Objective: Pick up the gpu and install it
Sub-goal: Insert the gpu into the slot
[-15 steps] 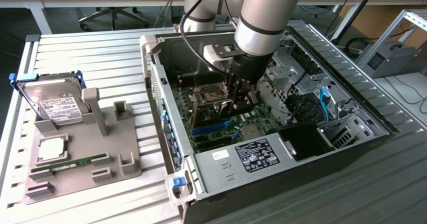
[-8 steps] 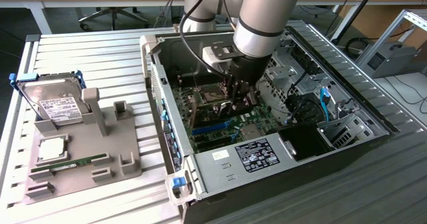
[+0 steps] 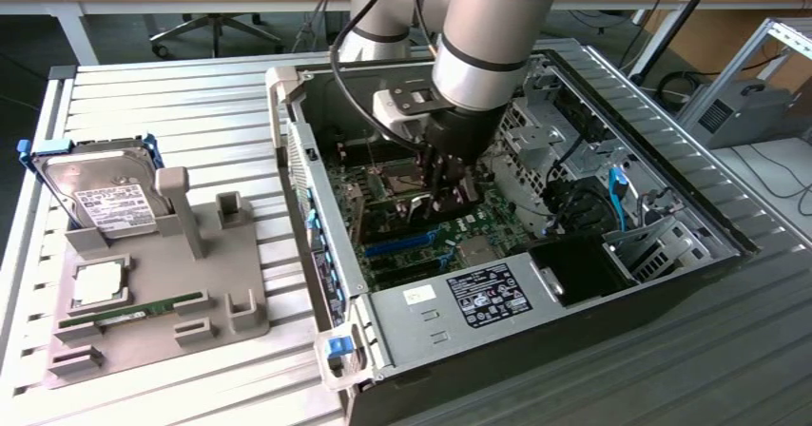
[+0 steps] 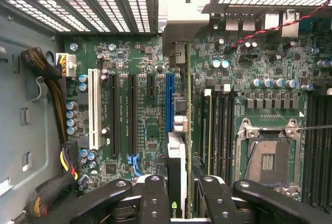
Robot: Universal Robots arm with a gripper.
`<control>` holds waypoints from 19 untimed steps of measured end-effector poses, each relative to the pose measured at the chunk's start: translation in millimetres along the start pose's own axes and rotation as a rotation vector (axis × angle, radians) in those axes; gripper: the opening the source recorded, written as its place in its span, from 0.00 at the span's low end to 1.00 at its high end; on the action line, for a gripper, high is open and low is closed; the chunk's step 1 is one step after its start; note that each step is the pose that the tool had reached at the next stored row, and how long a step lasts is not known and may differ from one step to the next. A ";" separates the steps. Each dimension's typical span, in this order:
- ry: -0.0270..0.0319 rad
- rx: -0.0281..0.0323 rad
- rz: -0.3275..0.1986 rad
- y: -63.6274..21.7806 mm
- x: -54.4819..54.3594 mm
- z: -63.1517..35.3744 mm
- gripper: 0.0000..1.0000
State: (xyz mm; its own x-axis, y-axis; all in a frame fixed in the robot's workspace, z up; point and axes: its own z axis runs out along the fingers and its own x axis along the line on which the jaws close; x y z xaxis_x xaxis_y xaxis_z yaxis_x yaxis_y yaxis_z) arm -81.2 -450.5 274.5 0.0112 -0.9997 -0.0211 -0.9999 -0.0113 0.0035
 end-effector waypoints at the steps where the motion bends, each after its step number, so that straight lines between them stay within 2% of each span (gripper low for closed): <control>1: 0.0000 0.0001 0.000 0.0 0.0 0.0 0.27; 19: -0.0001 0.0001 0.000 2.4 0.0 0.3 0.27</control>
State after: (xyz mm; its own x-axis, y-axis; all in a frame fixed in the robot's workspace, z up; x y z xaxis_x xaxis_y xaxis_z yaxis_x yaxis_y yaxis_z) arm -83.6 -450.5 274.2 0.0112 -0.9997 -0.0212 -0.9999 -0.0113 0.0034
